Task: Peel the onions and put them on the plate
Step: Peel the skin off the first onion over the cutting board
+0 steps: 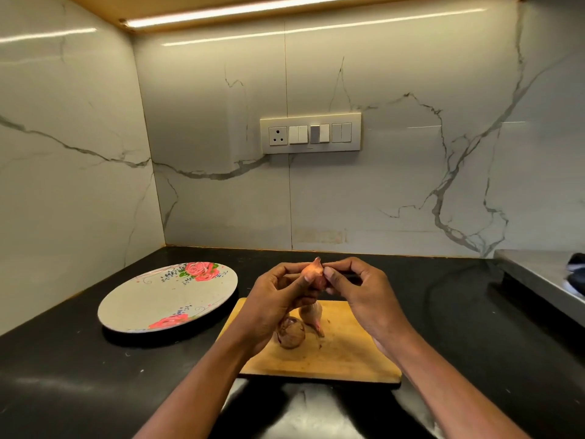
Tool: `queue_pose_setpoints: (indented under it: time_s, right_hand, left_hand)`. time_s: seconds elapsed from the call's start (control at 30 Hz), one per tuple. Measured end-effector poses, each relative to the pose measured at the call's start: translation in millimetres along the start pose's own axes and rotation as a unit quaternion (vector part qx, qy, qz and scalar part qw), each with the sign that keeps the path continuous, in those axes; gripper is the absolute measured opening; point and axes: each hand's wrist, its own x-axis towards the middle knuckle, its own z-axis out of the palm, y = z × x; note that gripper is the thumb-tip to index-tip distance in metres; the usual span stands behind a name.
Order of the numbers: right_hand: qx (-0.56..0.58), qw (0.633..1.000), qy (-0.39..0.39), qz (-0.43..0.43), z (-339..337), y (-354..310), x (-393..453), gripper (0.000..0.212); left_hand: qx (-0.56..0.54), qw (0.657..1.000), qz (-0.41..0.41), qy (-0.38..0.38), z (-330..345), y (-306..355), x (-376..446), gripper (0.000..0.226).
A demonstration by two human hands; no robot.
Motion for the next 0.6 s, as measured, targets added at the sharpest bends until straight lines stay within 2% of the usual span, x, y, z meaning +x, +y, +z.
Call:
queue_pose_setpoints:
  time_s: [0.13, 0.23, 0.37, 0.6]
  right_hand:
    - [0.015, 1.0, -0.022, 0.002, 7.3, -4.9, -3.0, 0.023]
    - [0.032, 0.999, -0.024, 0.005, 9.2, -7.4, -3.9, 0.029]
    - [0.04, 0.999, -0.015, 0.004, 6.0, -5.0, -3.0, 0.022]
    - [0.149, 0.987, 0.021, 0.049, 13.6, -2.0, -1.8, 0.011]
  left_hand:
    - [-0.036, 0.999, 0.006, 0.006, -1.7, 0.6, 0.5, 0.043]
    - [-0.066, 0.998, 0.009, 0.0, -0.8, 2.2, 1.2, 0.037]
    - [-0.09, 0.996, 0.005, -0.001, 2.6, 0.0, 1.7, 0.032]
    - [-0.076, 0.997, 0.013, 0.007, 6.4, 0.9, -2.1, 0.034]
